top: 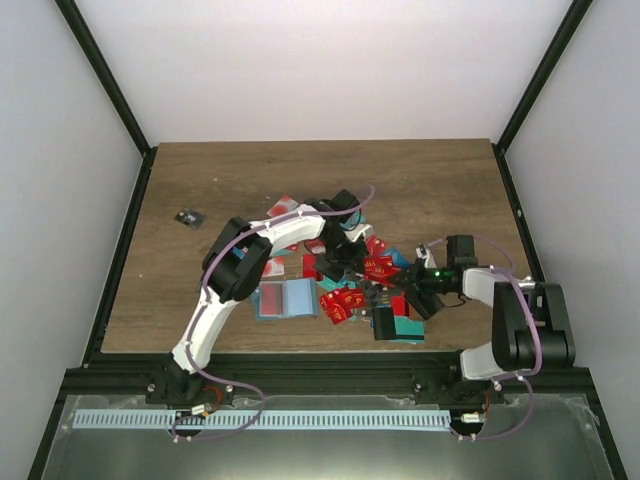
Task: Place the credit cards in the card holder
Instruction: Pick up the credit card from the center of the board.
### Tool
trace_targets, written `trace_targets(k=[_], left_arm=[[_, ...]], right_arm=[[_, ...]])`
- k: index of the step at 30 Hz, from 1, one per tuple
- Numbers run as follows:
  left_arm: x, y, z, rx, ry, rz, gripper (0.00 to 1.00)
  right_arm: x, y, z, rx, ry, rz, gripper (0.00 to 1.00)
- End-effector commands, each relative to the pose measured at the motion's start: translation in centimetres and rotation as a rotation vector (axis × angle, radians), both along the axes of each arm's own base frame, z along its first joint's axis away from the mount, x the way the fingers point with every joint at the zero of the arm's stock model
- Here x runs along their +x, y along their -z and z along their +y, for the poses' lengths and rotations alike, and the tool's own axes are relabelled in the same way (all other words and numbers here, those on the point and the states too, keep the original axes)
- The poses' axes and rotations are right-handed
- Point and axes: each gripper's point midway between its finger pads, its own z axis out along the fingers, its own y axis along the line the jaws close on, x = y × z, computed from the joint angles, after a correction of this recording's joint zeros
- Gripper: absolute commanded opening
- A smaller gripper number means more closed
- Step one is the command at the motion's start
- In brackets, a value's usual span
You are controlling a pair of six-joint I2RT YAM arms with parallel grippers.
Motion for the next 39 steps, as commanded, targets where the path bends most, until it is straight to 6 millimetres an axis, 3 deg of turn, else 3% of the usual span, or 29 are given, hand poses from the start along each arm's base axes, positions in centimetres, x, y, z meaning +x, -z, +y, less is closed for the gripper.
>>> trace_targets(k=[1, 6, 9, 20, 26, 34, 39], left_arm=[[2.1, -2.3, 2.9, 0.099, -0.152, -0.062, 0.05], [3.6, -8.5, 4.6, 0.047, -0.304, -0.116, 0.12], [4.0, -11.1, 5.3, -0.013, -0.400, -0.105, 0.17], [3.4, -22.2, 4.5, -0.393, -0.558, -0.114, 0.48], [1.9, -26.2, 4.3, -0.593, -0.555, -0.093, 0.55], [0.6, -29.9, 5.0, -0.776, -0.571, -0.089, 0.56], [0.6, -31.1, 5.2, -0.853, -0.593, -0.082, 0.50]], right_arm=[[1.5, -3.9, 0.2, 0.025, 0.016, -0.074, 0.01], [3.5, -8.1, 0.0, 0.057, 0.108, -0.151, 0.01], [4.5, -10.9, 0.0, 0.116, 0.176, -0.189, 0.01], [6.4, -21.0, 2.3, 0.288, 0.321, -0.333, 0.01], [6.0, -25.1, 4.1, 0.417, 0.388, -0.373, 0.01], [5.3, -28.0, 6.5, 0.550, 0.387, -0.385, 0.01], [4.8, -29.2, 7.9, 0.590, 0.361, -0.397, 0.01]])
